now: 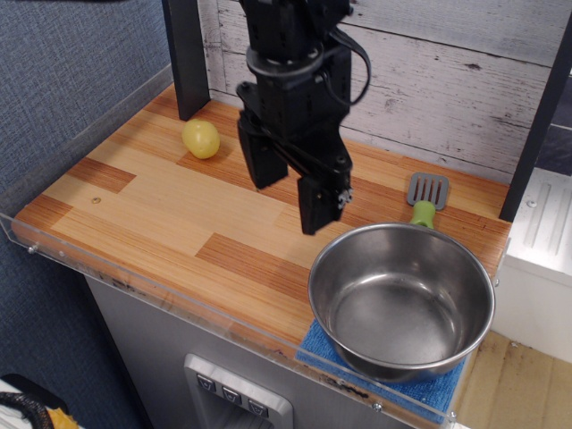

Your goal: Put the bowl between the potato and spatula

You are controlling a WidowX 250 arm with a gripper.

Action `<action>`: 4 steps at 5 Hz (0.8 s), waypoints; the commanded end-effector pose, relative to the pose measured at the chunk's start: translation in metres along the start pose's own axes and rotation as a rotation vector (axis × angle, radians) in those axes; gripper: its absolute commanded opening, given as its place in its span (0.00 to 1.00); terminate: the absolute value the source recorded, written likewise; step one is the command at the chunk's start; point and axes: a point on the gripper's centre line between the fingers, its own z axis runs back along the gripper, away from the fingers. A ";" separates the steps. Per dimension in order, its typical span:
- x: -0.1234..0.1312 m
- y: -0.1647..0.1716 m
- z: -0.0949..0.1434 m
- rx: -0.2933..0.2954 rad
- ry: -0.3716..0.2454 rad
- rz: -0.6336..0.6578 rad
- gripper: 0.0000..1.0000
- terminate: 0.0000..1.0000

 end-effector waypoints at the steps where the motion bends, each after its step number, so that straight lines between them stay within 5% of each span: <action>1: 0.001 -0.012 -0.041 -0.075 0.072 -0.119 1.00 0.00; 3: 0.006 -0.016 -0.074 -0.081 0.139 -0.160 1.00 0.00; 4: 0.006 -0.018 -0.075 -0.076 0.128 -0.159 0.00 0.00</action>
